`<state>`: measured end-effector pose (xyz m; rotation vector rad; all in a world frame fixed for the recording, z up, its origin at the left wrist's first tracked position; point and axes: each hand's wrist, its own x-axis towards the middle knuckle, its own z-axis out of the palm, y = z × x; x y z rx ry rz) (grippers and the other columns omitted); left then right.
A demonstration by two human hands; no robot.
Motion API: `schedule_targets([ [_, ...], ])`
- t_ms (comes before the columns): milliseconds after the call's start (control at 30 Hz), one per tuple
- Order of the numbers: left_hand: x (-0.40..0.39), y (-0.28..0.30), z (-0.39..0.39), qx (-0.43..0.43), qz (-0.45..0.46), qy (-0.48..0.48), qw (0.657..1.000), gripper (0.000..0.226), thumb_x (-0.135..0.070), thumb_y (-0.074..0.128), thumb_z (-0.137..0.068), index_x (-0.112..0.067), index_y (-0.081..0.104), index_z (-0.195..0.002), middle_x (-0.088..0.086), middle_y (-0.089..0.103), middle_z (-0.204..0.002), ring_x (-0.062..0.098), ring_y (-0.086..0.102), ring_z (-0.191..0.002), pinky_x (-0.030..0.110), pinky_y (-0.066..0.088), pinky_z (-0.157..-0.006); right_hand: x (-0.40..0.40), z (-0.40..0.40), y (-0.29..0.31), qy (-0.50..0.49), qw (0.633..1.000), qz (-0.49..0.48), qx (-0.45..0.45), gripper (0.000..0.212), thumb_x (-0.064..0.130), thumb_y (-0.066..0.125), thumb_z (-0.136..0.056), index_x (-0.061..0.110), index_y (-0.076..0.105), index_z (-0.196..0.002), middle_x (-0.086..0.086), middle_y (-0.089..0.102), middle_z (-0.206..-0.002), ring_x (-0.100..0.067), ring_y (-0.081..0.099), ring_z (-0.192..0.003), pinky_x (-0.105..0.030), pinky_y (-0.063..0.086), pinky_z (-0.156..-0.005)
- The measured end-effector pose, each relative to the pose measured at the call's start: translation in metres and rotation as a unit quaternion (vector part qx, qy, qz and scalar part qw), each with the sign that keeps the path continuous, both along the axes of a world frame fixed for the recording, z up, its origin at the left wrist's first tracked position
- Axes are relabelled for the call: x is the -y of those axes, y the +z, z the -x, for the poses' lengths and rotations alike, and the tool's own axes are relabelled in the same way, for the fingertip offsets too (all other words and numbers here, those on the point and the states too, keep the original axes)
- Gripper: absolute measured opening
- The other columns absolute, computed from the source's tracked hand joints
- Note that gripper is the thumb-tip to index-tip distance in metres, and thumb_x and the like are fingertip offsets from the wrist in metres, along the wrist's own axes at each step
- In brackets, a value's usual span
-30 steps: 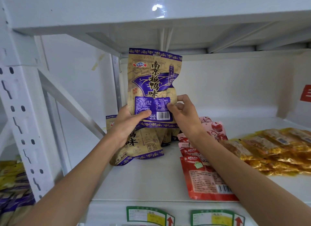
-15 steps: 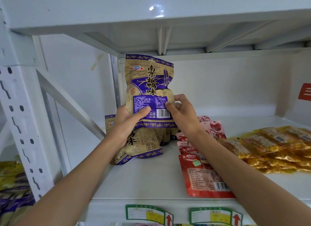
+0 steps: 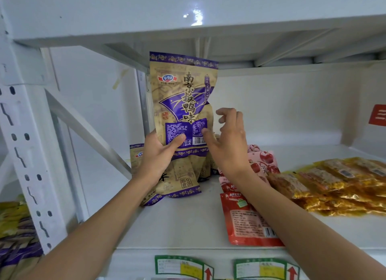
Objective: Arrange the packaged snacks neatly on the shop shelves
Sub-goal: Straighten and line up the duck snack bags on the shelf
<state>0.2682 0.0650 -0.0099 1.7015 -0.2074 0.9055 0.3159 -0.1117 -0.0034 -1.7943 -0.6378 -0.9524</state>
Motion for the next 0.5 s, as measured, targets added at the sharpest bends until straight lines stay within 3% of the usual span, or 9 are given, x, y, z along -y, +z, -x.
schedule_targets([
  [100,0.005,-0.002,0.001,0.031,-0.056,0.018,0.998,0.017,-0.033,0.073,-0.096,-0.023,0.074,-0.109,-0.017,0.078,-0.090,0.002,0.074,-0.082,0.020,0.056,-0.068,-0.006,0.006,0.001,0.084,0.994,0.031,-0.056,0.054,0.063,0.058,-0.098,0.031,0.043,-0.139,0.006,0.058,-0.118,-0.012,0.065,-0.106,-0.048,0.063,-0.079],
  [167,0.010,-0.004,0.003,0.040,-0.129,0.003,0.991,0.010,-0.036,0.067,-0.099,-0.029,0.072,-0.095,-0.022,0.069,-0.075,-0.003,0.063,-0.069,0.021,0.047,-0.063,-0.007,0.009,0.000,0.128,0.986,0.059,-0.092,0.069,0.079,0.051,-0.090,0.034,0.042,-0.142,0.007,0.055,-0.127,-0.012,0.063,-0.113,-0.047,0.059,-0.092],
  [200,0.013,-0.006,0.004,0.045,-0.169,-0.021,0.984,0.011,-0.035,0.063,-0.103,-0.031,0.073,-0.101,-0.023,0.069,-0.083,-0.004,0.063,-0.078,0.020,0.048,-0.068,-0.006,0.010,0.001,0.159,0.979,0.052,-0.113,0.072,0.080,0.053,-0.088,0.034,0.042,-0.143,0.008,0.055,-0.130,-0.011,0.062,-0.116,-0.044,0.058,-0.096],
  [267,0.017,-0.011,0.001,0.056,-0.241,-0.069,0.966,0.028,-0.032,0.056,-0.107,-0.024,0.072,-0.128,-0.017,0.067,-0.124,0.006,0.063,-0.117,0.024,0.053,-0.091,-0.001,0.010,0.005,0.193,0.973,0.011,-0.124,0.056,0.061,0.063,-0.095,0.027,0.048,-0.138,0.006,0.065,-0.125,-0.007,0.066,-0.110,-0.036,0.059,-0.093],
  [300,0.018,-0.011,0.000,0.051,-0.257,-0.087,0.961,0.036,-0.034,0.052,-0.107,-0.020,0.070,-0.135,-0.012,0.060,-0.136,0.012,0.058,-0.128,0.026,0.052,-0.098,0.002,0.009,0.008,0.199,0.972,-0.025,-0.125,0.041,0.045,0.065,-0.100,0.022,0.053,-0.132,0.003,0.070,-0.117,-0.009,0.070,-0.103,-0.035,0.060,-0.089],
  [367,0.016,-0.010,-0.003,0.056,-0.269,-0.081,0.958,0.040,-0.039,0.049,-0.108,-0.019,0.068,-0.137,-0.008,0.052,-0.139,0.014,0.055,-0.131,0.027,0.050,-0.101,0.007,0.008,0.013,0.229,0.956,-0.106,-0.149,0.021,0.019,0.059,-0.104,0.014,0.060,-0.124,-0.007,0.074,-0.108,-0.022,0.072,-0.100,-0.043,0.062,-0.087],
  [433,0.012,-0.006,-0.004,0.086,-0.262,-0.019,0.961,0.036,-0.035,0.055,-0.107,-0.021,0.067,-0.138,-0.003,0.051,-0.132,0.011,0.056,-0.122,0.024,0.052,-0.097,0.011,0.008,0.015,0.282,0.927,-0.160,-0.190,0.020,0.013,0.055,-0.104,0.011,0.061,-0.124,-0.011,0.076,-0.111,-0.029,0.074,-0.103,-0.047,0.063,-0.090],
  [500,0.006,-0.005,-0.005,0.069,-0.187,0.017,0.980,0.041,-0.038,0.063,-0.102,-0.024,0.059,-0.140,-0.005,0.052,-0.132,0.005,0.058,-0.116,0.020,0.054,-0.091,0.013,0.010,0.017,0.318,0.900,-0.188,-0.232,0.022,0.014,0.057,-0.104,0.012,0.061,-0.125,-0.008,0.078,-0.112,-0.028,0.077,-0.102,-0.046,0.063,-0.090],
])
